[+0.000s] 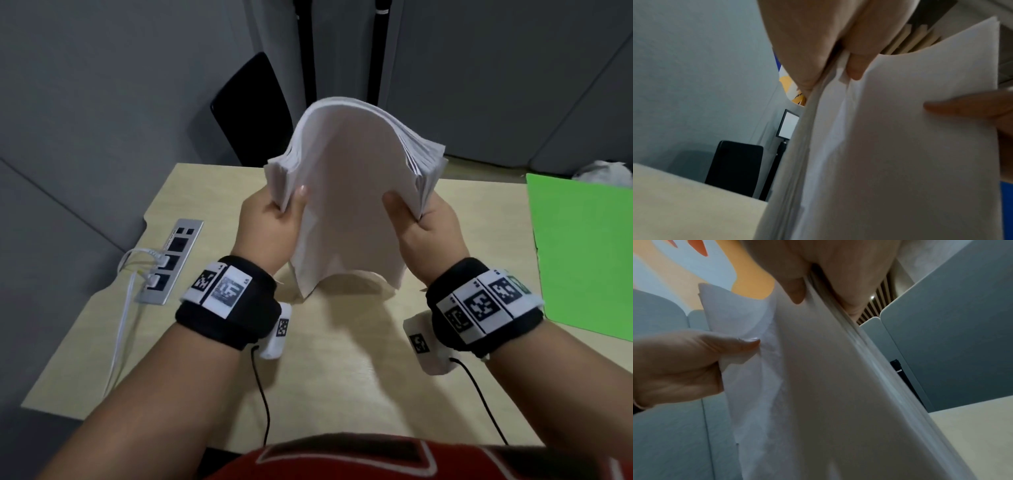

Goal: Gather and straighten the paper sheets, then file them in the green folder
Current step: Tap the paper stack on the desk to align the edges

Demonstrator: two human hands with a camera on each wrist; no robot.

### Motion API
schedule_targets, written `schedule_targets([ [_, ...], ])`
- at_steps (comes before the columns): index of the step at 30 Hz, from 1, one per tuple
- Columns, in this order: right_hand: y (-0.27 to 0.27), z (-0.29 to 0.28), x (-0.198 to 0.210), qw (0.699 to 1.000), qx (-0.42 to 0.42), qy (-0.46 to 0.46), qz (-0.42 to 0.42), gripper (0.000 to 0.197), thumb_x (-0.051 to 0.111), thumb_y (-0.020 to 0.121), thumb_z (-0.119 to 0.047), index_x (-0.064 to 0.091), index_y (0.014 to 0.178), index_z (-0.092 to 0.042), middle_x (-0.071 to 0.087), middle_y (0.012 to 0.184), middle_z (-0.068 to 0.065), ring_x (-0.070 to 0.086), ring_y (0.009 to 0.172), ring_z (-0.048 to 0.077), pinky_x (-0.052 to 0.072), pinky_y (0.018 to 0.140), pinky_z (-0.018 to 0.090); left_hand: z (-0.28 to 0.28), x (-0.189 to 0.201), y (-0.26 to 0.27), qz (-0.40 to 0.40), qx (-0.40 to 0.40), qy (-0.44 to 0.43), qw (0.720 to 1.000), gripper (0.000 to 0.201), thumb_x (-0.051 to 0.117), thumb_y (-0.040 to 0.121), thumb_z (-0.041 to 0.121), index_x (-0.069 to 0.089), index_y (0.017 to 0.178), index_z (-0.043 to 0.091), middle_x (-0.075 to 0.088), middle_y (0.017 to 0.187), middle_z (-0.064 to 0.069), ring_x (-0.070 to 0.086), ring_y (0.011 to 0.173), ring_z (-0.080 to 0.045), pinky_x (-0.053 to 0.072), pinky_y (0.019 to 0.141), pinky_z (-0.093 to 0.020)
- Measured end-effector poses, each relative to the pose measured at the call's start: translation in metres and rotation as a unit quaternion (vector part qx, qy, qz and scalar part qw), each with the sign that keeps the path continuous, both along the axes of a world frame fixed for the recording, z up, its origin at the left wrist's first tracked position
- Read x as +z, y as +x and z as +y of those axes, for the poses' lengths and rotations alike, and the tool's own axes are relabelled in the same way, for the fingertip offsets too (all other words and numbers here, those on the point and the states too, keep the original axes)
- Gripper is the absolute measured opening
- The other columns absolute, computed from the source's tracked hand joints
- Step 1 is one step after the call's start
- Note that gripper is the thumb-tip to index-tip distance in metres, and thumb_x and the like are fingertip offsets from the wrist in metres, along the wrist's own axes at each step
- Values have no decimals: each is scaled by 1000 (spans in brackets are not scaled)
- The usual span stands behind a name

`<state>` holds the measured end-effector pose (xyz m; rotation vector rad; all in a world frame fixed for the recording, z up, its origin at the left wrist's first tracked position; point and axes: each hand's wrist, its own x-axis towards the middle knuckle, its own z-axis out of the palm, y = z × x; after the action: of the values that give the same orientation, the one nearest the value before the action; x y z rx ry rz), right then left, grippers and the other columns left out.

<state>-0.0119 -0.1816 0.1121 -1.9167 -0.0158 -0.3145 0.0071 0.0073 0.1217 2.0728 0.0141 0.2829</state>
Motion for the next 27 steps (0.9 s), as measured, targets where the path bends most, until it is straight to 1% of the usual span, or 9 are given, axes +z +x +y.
schedule_targets([
  [4,1,3,10,997,13,42,-61,32,51,94,-27,55,125,-22,57,107,-31,53,97,-21,41,84,8,-1,-1,-2,5,-33,35,999,19,61,92,27,56,73,23,54,62,10,53,57,3,36,53,-10],
  [8,0,6,12,991,84,32,-103,59,41,92,7,38,141,-26,46,140,-16,42,131,-4,34,108,18,-6,7,-12,55,-134,-58,988,34,59,92,21,59,125,17,64,97,23,61,94,8,49,82,-13],
  [11,-2,8,13,987,101,39,-116,64,39,91,12,33,140,-28,44,143,-11,40,131,-7,32,109,16,-6,12,-13,5,-110,-52,993,45,47,96,29,49,139,19,66,99,14,62,95,-5,50,93,-26],
  [13,-2,9,11,991,88,31,-100,51,41,96,0,33,139,-28,45,133,-20,40,119,-22,30,100,4,-3,11,-12,-46,-108,-15,993,48,46,96,29,41,144,31,68,110,5,55,86,2,48,92,-19],
  [15,2,8,2,998,60,-19,-14,39,44,97,-16,45,135,-22,56,123,-13,49,111,-14,34,83,3,0,4,-10,-39,-91,5,995,46,50,97,23,44,141,29,69,112,5,48,118,-6,45,85,-6],
  [16,3,7,-5,997,46,-47,42,35,44,96,-20,50,131,-18,60,116,-6,55,110,1,34,75,9,0,0,-8,-8,-68,15,997,37,51,96,21,55,133,18,69,100,6,65,100,2,46,77,-8],
  [18,4,6,-17,992,34,-67,105,29,44,96,-18,55,123,-15,59,103,2,54,98,22,30,66,17,1,-11,-4,78,-49,30,995,24,54,95,20,63,111,6,67,86,-2,67,92,-18,46,69,-16],
  [22,2,6,-9,999,2,-19,48,24,44,98,-18,56,119,-19,58,96,1,52,85,15,36,66,21,2,-12,-4,64,-53,31,996,24,52,97,20,61,116,8,59,75,10,56,70,-3,38,56,1],
  [27,4,2,-6,998,-35,30,39,28,60,89,-29,58,116,-24,62,96,-14,58,87,1,43,73,14,5,-7,-7,37,-13,-67,997,25,72,79,23,66,97,7,72,89,-6,68,88,-20,55,78,-31],
])
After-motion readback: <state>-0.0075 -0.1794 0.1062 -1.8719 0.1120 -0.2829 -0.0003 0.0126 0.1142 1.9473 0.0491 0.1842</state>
